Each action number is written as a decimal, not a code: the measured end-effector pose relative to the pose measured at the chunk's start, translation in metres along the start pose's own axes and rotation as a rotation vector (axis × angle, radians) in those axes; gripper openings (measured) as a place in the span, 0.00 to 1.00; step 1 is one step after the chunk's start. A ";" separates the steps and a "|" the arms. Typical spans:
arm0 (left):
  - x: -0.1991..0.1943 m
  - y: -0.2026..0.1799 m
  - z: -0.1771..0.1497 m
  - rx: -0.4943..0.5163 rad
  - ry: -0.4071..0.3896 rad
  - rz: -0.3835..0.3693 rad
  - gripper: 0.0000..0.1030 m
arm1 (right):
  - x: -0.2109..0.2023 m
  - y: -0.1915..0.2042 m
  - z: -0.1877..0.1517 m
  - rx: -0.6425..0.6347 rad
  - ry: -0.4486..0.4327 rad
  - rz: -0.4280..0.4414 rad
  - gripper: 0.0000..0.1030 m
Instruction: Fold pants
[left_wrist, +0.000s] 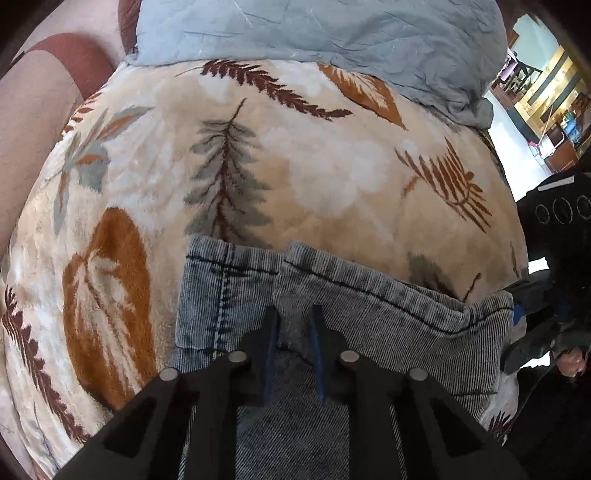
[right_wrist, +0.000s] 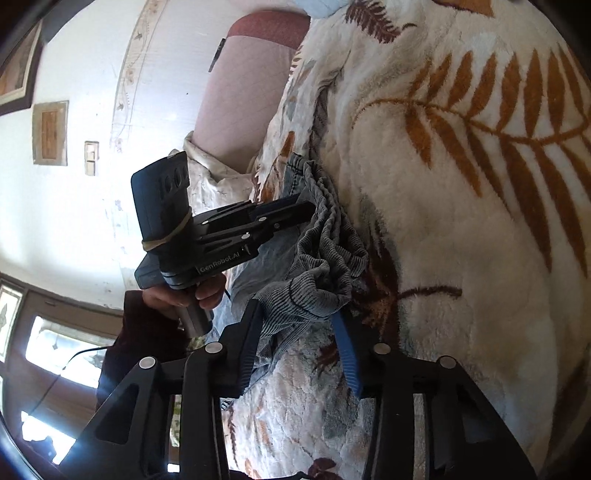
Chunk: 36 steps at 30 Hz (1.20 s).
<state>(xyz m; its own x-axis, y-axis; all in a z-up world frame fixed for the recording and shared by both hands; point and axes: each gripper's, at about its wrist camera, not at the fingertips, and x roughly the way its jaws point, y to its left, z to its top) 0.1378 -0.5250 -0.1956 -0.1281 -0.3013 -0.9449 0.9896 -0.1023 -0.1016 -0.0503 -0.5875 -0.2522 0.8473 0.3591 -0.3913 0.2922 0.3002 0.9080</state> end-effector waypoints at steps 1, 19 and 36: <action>-0.001 -0.002 -0.001 0.014 -0.003 0.012 0.11 | -0.001 0.001 0.000 -0.004 -0.001 0.001 0.31; -0.070 0.032 0.002 -0.102 -0.199 0.174 0.07 | 0.012 0.027 0.013 -0.140 -0.083 -0.033 0.17; -0.032 0.050 -0.002 -0.213 -0.158 0.223 0.08 | 0.030 0.005 0.041 0.059 -0.085 -0.023 0.53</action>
<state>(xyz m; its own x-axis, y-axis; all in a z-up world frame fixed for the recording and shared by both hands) 0.1920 -0.5185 -0.1714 0.1004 -0.4387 -0.8930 0.9838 0.1777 0.0233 -0.0051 -0.6110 -0.2534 0.8737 0.2761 -0.4005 0.3357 0.2536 0.9072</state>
